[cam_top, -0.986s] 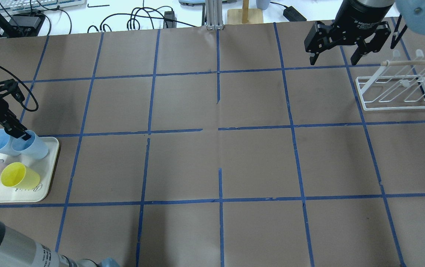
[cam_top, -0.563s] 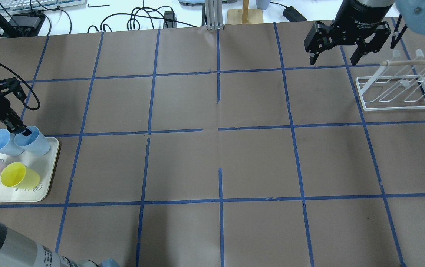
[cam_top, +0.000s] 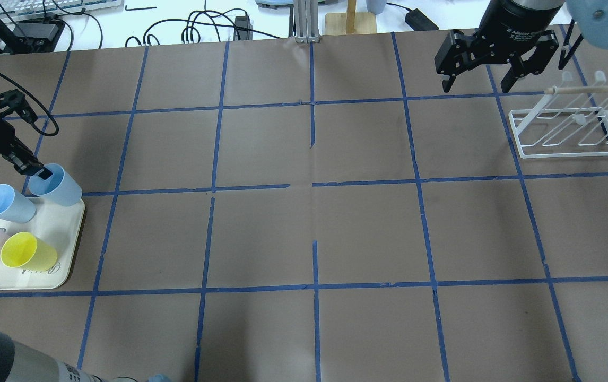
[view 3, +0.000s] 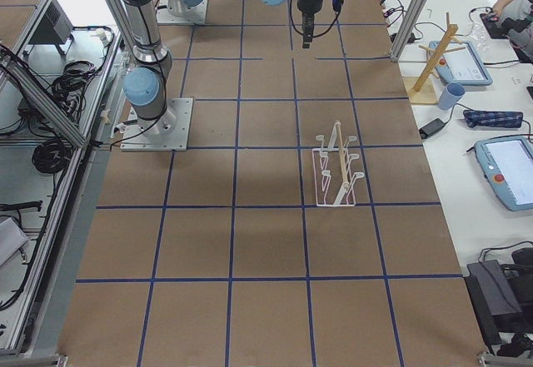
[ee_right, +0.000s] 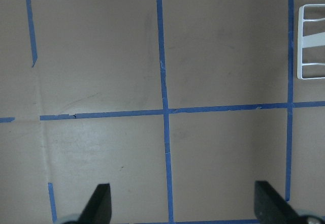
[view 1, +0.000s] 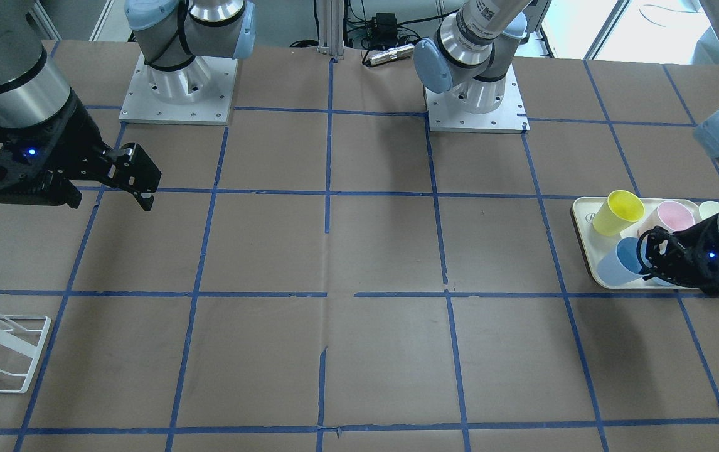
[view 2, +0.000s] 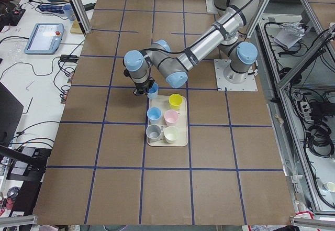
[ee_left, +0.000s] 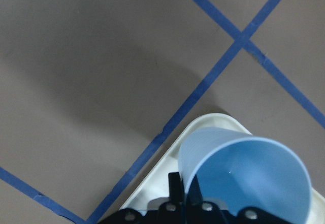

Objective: Transfer IKEA cup to right arm and place on rack

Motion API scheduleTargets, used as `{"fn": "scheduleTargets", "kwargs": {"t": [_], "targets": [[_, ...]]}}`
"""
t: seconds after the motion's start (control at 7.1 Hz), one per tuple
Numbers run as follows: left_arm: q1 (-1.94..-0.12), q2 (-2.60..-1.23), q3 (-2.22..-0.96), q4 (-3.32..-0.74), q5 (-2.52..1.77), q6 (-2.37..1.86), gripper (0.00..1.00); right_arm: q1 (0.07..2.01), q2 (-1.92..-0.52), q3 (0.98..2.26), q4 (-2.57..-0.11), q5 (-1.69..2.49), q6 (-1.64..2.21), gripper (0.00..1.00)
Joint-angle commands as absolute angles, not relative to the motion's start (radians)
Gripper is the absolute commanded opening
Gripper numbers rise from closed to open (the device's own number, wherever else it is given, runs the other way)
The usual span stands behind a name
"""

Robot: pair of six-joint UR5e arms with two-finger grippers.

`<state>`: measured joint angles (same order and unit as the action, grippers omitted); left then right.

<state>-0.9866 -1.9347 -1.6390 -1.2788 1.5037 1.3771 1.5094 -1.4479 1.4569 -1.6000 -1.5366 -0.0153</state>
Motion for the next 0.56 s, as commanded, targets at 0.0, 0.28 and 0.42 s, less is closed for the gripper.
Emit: {"fn": "scheduleTargets", "kwargs": {"t": [0.0,0.28,0.42], "targets": [[-1.060,-1.847,-1.625,-1.403,1.366,1.156,0.00,1.509,-1.447,1.457,-1.600,-1.536,-0.015,1.00],[-1.129,-1.780,-1.624,-1.439,1.173,0.876,0.00,1.509,-1.447,1.457,-1.600,-1.536,-0.015,1.00],[-1.194,-1.749,-1.628,-1.448,1.108,0.678,0.00,1.509,-1.447,1.457,-1.600,-1.536,-0.015,1.00]]}}
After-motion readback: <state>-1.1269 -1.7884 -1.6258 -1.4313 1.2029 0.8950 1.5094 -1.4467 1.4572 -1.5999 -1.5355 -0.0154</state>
